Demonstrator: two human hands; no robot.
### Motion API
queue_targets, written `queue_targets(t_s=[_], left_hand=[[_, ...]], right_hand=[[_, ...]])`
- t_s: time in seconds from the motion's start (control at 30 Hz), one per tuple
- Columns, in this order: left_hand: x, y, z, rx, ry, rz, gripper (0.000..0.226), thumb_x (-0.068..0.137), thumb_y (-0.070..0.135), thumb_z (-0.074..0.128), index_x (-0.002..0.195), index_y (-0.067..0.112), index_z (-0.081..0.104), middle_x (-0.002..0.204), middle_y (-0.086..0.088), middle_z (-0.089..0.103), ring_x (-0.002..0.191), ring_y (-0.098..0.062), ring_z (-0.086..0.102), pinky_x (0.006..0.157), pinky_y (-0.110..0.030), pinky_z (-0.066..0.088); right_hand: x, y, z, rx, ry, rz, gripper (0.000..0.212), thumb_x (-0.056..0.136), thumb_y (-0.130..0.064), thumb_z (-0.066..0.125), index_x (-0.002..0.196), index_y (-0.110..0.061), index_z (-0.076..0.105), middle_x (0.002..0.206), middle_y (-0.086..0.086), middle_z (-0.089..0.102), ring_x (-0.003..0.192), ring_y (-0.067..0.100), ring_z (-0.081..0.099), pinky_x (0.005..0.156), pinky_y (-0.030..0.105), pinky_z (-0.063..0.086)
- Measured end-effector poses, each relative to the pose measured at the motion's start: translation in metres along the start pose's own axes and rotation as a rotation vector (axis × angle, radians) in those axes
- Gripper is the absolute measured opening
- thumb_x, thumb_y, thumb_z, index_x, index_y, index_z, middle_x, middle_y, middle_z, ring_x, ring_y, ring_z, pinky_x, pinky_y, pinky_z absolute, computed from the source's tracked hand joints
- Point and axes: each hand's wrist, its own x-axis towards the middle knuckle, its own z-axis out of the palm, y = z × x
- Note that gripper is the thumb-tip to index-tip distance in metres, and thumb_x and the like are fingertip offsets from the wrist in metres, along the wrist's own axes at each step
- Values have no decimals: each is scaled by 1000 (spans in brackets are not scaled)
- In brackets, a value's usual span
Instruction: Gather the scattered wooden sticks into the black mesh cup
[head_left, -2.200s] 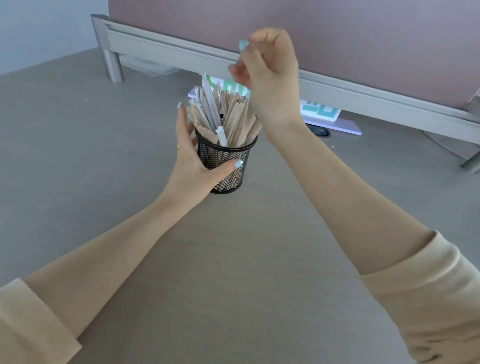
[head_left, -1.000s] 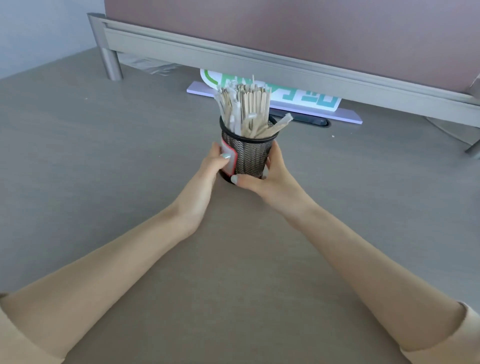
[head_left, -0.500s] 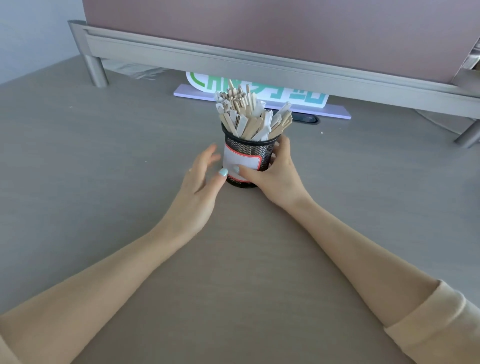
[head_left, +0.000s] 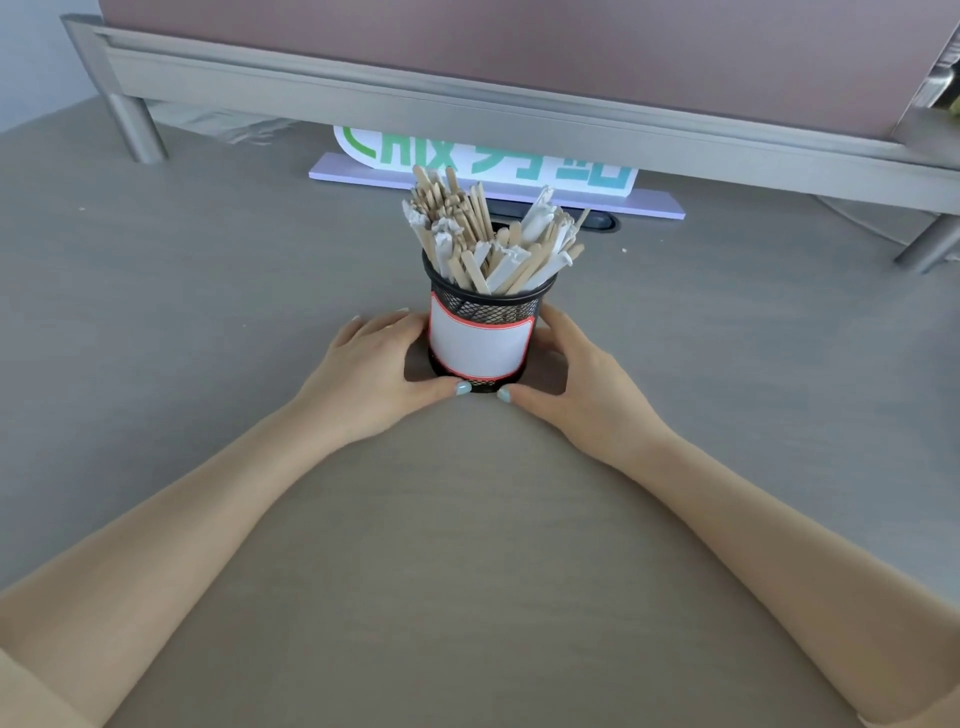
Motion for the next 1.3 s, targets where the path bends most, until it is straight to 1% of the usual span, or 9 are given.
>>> queue_targets(t_s=[0.1,0.23,0.43,0.6,0.8,0.93,1.13,1.23,1.3], left_hand=[[11,11,8,-30,12,9,59,76,57,58,122,21,49,134,1,53,132,-19,38,115,-44,13],[39,34,25,-57,22,63,54,79,53,58,123,23,48,129,8,56,129,-15,41,114,-44,5],[103,79,58,-104,-9,155,52,79,55,57,119,22,50,126,6,59,125,-18,46,112,-45,16],[155,110,81,-157,-34,215,47,76,58,56,108,24,55,110,4,66,106,-22,56,99,-39,33],[192,130,99,-180,-10,248,47,77,56,59,112,26,56,113,5,66,107,-22,56,91,-33,32],[198,128,105,-163,9,258,49,75,57,59,112,26,56,114,5,66,108,-21,56,93,-34,32],[192,129,104,-98,31,230,49,77,57,57,110,20,55,111,1,65,106,-25,56,91,-35,34],[180,132,105,-44,35,196,58,77,56,56,119,17,49,124,-4,59,119,-25,49,95,-36,33],[163,134,99,-33,15,169,75,78,56,56,136,14,34,140,-6,46,131,-24,39,105,-37,28]], right_hand=[[1,10,-11,13,43,31,74,76,-25,70,137,-35,29,124,-18,60,116,8,56,95,35,46],[5,31,-35,36,96,63,72,76,-22,71,135,-38,33,114,-27,61,109,-1,58,90,24,45],[16,82,-86,46,154,133,76,76,-21,73,138,-35,31,115,-22,63,107,-5,59,99,30,44],[29,120,-123,124,204,170,78,78,-14,71,141,-31,28,120,-8,65,108,1,61,103,35,43],[40,147,-144,154,226,197,76,81,-11,67,143,-25,24,122,-2,63,108,0,60,98,21,44],[44,155,-146,117,199,204,74,82,-11,66,142,-25,25,123,-1,62,109,2,60,101,28,44],[44,155,-143,-1,161,210,70,84,-26,62,142,-32,23,132,-10,56,122,7,50,108,38,35],[43,151,-139,-138,171,258,69,79,-45,54,141,-39,22,133,-18,53,127,20,44,106,46,35],[39,152,-137,-158,207,294,69,80,-44,54,142,-36,22,136,-14,52,129,22,40,106,46,35]])
